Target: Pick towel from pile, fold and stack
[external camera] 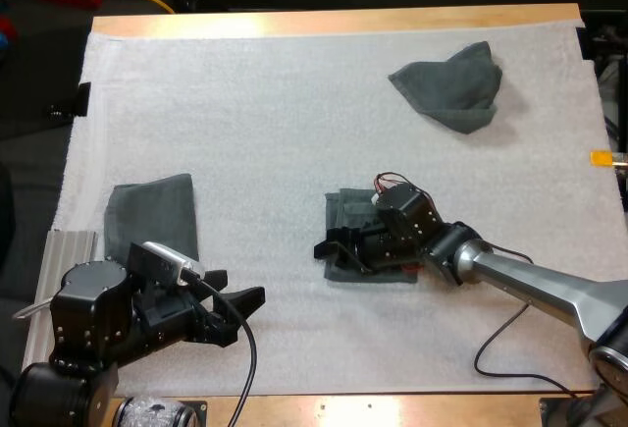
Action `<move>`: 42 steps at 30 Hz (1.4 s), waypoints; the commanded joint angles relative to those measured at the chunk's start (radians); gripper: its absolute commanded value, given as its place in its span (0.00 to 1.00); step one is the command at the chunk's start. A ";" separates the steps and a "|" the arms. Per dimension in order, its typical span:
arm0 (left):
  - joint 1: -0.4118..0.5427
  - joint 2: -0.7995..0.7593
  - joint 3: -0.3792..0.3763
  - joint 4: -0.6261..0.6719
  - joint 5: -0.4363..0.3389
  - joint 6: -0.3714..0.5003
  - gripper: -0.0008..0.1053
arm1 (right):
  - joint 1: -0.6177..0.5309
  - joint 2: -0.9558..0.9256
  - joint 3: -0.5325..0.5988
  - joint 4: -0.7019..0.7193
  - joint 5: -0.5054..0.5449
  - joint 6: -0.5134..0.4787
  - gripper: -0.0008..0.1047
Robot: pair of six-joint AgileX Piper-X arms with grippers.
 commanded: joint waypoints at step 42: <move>0.001 -0.006 -0.006 -0.044 0.001 0.009 0.68 | 0.002 -0.694 -0.006 0.703 0.373 -0.359 0.66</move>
